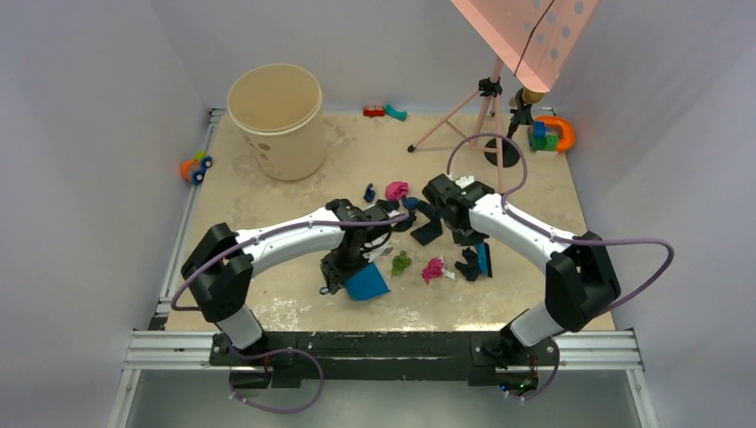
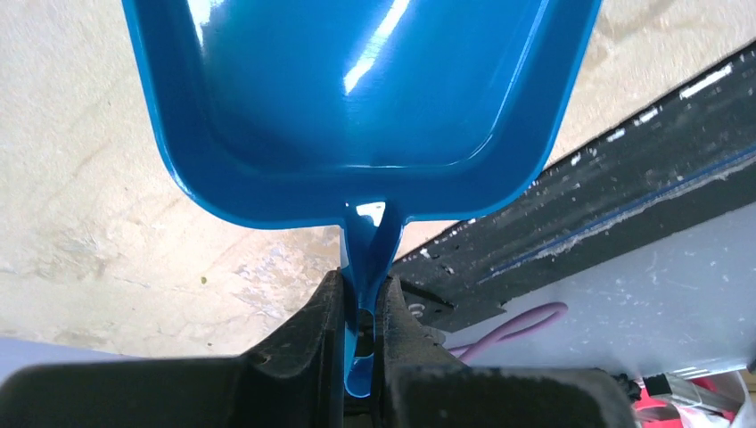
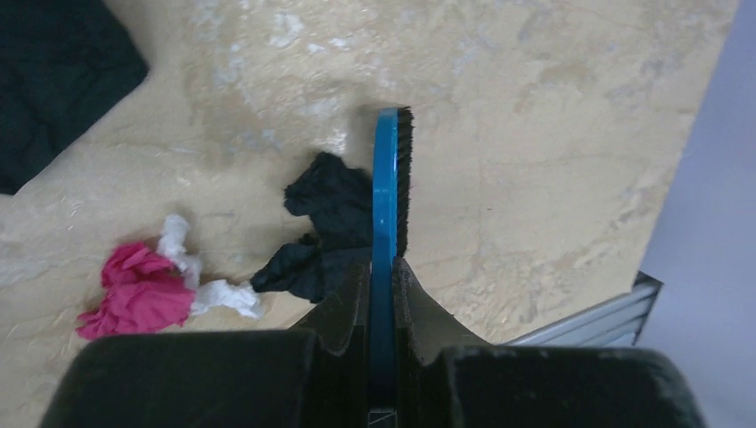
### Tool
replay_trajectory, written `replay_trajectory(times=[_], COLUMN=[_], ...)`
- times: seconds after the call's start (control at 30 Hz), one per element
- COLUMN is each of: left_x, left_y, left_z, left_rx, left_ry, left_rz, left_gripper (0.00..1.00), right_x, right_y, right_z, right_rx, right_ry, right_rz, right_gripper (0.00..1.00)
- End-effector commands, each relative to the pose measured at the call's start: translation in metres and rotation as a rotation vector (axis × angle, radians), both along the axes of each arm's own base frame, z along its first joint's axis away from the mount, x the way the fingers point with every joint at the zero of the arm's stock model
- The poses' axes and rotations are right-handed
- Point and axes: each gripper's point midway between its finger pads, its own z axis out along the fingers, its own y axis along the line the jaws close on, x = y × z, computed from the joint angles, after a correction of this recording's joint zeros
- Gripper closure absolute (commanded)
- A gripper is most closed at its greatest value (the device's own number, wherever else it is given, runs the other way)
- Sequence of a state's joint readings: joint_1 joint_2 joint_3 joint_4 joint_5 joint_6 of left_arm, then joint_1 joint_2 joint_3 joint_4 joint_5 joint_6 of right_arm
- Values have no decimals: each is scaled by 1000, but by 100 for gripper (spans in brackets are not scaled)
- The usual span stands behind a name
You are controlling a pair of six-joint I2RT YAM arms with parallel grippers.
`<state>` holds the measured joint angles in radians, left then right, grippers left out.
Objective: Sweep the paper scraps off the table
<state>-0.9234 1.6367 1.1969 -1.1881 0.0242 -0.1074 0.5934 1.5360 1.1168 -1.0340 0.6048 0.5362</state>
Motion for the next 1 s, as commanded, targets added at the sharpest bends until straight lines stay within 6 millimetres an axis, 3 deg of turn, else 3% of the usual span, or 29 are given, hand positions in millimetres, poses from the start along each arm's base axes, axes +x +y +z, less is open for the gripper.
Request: replay_trajectory(times=[0.0,0.17,0.43,0.5,0.63,0.97], left_x=[20,24,27,27,27,5], left_y=[-10,-15,-22,-23,-25,-45], left_z=[3,2,-5,-8,-13,4], left_rx=[13,-4,-33,-21,-15,-159], left_ry=[-52,-61,-62,-51,-44,18], left_rz=[-47,-70,-84,-81,-65,94], left_gripper=[100,100,100,100,100,100], right_x=[3,7,0,-3,-9,-8], right_y=[49,124,230,248,249,179], right_z=[-5,6,47,57,75,89], right_rx=[280,621,968,1039,1080,832], right_ry=[-14,-31,-52,-48,-69,-201], right_rz=[95,230,414,451,489,417], right_gripper=[100,100,100,100,100,100])
